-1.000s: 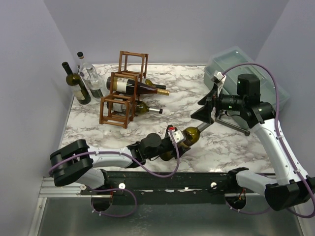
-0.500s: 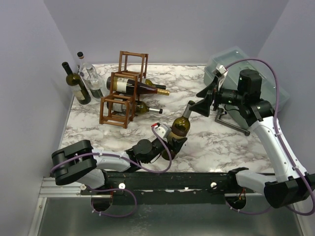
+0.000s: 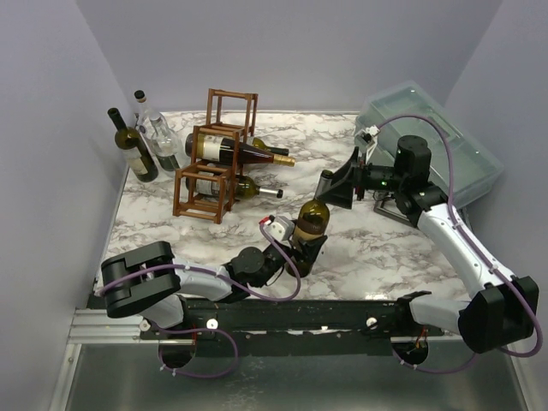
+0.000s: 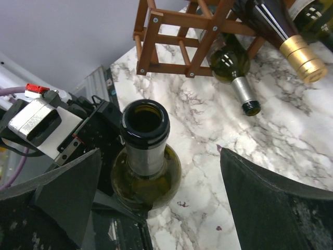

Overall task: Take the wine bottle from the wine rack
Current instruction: Place the wine bottle at the center of the board.

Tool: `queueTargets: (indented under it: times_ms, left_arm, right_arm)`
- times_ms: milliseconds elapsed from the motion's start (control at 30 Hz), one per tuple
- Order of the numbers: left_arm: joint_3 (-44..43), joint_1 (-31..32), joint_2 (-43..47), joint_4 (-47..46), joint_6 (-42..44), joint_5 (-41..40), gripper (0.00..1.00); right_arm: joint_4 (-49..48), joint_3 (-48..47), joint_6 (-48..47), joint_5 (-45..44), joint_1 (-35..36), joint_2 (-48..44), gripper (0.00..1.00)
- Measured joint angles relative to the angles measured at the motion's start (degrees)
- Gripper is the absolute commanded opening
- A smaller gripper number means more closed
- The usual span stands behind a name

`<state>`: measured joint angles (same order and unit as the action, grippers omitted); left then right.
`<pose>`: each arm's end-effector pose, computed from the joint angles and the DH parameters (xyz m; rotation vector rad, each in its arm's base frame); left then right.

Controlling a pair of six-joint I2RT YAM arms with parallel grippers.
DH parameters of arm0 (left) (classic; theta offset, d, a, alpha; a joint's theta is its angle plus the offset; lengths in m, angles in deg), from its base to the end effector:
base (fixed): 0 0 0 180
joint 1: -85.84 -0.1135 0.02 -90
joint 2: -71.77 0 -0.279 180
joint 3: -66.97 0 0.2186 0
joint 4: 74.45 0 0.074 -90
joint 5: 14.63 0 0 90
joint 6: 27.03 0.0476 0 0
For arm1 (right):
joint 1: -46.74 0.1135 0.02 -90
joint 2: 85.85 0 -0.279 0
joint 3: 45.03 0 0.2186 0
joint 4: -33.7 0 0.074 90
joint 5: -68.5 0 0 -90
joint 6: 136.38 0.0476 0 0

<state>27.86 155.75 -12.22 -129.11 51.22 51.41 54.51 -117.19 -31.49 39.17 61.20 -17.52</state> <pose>0.1080 -0.2389 0.2567 0.3801 1.4246 -0.8802 0.2106 0.0972 0.3590 -0.7557 1.7627 1.3263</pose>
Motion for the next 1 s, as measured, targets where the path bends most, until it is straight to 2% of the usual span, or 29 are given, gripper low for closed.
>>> queueTargets:
  times_ms: [133,233,367,400,467,500,700,767,833,1000]
  left_arm:
    - [0.0,0.3,-0.8,-0.6,0.0,-0.2,0.00]
    - [0.0,0.5,-1.5,-1.2,0.1,-0.2,0.00]
    - [0.0,0.7,-1.7,-1.8,0.2,-0.2,0.00]
    - [0.0,0.7,-1.7,-2.1,-0.4,-0.3,0.00]
    - [0.0,0.8,-1.6,-2.8,-0.5,-0.6,0.00]
    - [0.0,0.8,-1.6,-2.8,-0.4,-0.6,0.04]
    - [0.1,0.8,-1.6,-3.2,-0.2,-0.5,0.79]
    - [0.7,0.8,-1.4,-3.8,-0.1,-0.5,0.93]
    - [2.1,0.8,-0.2,-4.3,-0.6,-0.6,0.99]
    - [5.9,0.7,6.3,-1.8,-2.4,0.6,0.99]
  right_arm:
    - [-4.9,0.7,3.3,0.6,3.0,0.6,0.75]
    - [-7.3,0.6,4.7,0.9,4.8,1.2,0.53]
    - [-8.5,0.6,5.5,0.9,5.7,2.7,0.17]
    - [-9.0,0.6,4.5,0.4,5.7,2.9,0.10]
    - [-9.4,0.6,4.7,0.4,5.5,3.0,0.03]
    - [-9.5,0.5,4.5,0.5,5.6,2.8,0.01]
    - [-8.2,-0.6,2.2,0.7,5.9,3.0,0.00]
    - [-7.2,-1.5,0.8,0.7,6.1,3.5,0.00]
    - [-6.5,-2.1,-0.8,1.1,6.8,4.2,0.00]
    - [-6.4,-2.4,-5.2,1.8,7.7,5.6,0.00]
